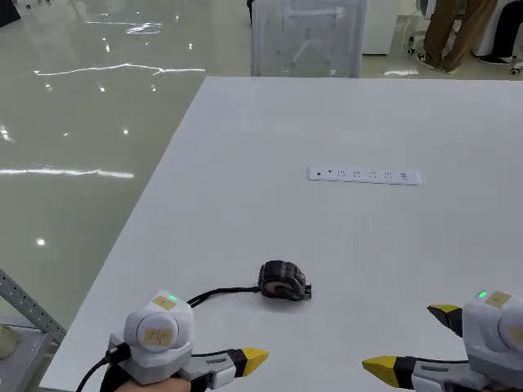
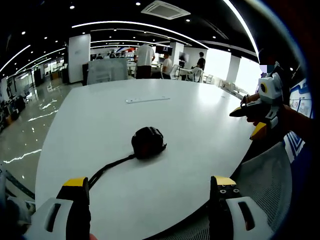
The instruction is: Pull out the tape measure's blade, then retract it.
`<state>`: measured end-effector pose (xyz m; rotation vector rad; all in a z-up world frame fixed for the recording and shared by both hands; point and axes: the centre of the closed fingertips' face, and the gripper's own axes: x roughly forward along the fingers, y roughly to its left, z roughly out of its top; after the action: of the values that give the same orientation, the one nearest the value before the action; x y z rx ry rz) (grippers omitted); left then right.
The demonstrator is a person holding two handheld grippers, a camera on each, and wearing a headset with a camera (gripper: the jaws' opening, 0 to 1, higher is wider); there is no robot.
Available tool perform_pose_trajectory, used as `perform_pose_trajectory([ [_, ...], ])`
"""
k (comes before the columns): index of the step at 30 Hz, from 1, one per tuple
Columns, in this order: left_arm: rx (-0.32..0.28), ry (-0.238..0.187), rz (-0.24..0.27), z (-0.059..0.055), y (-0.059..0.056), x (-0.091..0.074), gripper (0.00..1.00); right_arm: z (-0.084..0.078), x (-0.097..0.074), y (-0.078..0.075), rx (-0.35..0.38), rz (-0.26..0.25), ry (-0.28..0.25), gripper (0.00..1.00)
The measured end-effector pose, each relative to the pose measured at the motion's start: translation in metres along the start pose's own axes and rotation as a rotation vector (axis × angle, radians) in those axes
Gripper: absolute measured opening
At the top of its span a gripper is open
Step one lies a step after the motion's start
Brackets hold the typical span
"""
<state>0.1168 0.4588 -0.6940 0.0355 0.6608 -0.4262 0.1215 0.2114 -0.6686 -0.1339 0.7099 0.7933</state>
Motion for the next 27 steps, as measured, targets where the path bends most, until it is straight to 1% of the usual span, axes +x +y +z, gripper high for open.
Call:
perform_pose_trajectory([
  [7, -0.003, 0.003, -0.002, -0.006, 0.005, -0.017, 0.99, -0.007, -0.015, 0.000, 0.010, -0.015, 0.006, 0.92],
  [15, -0.006, 0.001, -0.002, -0.008, 0.010, -0.037, 1.00, -0.011, -0.031, 0.001, 0.020, -0.028, 0.003, 0.95],
  [17, -0.003, -0.001, 0.002, -0.009, 0.011, -0.041, 1.00, -0.010, -0.035, 0.002, 0.022, -0.035, 0.001, 0.97],
  [21, 0.002, 0.004, -0.003, -0.010, 0.011, -0.049, 1.00, -0.011, -0.041, 0.004, 0.022, -0.036, 0.000, 0.97],
  [27, -0.004, 0.013, -0.004, -0.015, 0.012, -0.056, 1.00, -0.013, -0.047, 0.006, 0.024, -0.038, -0.001, 0.99],
])
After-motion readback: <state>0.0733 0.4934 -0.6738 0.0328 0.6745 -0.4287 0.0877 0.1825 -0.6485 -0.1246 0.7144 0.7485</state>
